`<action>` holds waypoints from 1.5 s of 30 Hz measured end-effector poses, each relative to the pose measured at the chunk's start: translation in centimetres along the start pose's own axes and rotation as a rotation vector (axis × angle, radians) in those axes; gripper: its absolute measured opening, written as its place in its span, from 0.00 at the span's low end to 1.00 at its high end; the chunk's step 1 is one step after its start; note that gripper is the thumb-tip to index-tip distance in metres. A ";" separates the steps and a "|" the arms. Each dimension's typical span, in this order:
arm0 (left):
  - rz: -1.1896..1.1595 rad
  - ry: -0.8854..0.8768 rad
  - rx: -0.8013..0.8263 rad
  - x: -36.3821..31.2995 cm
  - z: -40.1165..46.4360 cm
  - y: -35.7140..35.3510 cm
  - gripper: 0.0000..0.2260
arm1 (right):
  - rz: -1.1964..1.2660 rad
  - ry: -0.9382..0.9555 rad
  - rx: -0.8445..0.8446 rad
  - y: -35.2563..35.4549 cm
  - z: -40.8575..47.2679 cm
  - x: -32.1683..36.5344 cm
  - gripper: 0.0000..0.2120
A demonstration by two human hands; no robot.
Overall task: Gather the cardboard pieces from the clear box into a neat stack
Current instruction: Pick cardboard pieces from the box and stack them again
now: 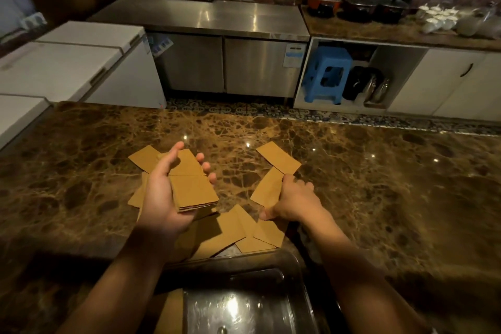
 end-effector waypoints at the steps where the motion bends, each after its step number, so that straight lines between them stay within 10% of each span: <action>1: -0.001 0.001 -0.004 0.2 0.1 -0.1 0.13 | 0.016 -0.003 0.005 -0.1 0.3 0.1 0.51; 5: -0.002 -0.026 -0.002 0.2 0.1 -0.1 0.13 | 0.253 0.079 0.086 2.3 2.3 -0.2 0.32; 16: 0.022 -0.003 -0.027 0.8 0.5 -1.5 0.15 | 0.130 0.142 -0.083 4.6 7.8 2.6 0.31; 21: 0.048 0.054 -0.068 0.4 0.5 -1.4 0.21 | 0.625 0.272 -0.110 7.2 3.6 3.0 0.10; 27: 0.091 0.143 -0.073 1.2 0.0 -2.3 0.25 | 1.010 0.427 -0.231 10.8 -4.6 3.4 0.08; 34: 0.361 -0.193 0.112 0.8 -1.7 -4.8 0.19 | 0.893 0.601 -0.766 10.3 -11.6 4.4 0.12; 38: 0.366 -0.248 0.256 1.2 -2.9 -6.0 0.33 | 0.255 0.972 -1.096 9.1 -14.8 6.6 0.06; 42: 0.445 -0.375 0.387 0.7 -4.0 -6.1 0.39 | 0.067 0.996 -1.124 7.6 -15.7 7.4 0.07; 45: 0.373 -0.401 0.458 0.1 -4.2 -5.7 0.31 | 0.377 1.002 -0.917 7.3 -15.9 6.9 0.11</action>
Point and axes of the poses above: each hand's wrist, its own z-axis towards the middle knuckle, its own y-axis out of the back of the hand, x = y × z, the point moved 5 cm from there along z, towards the middle knuckle, and after that the axes turned 5 degrees about -z, right-handed, at the moved point
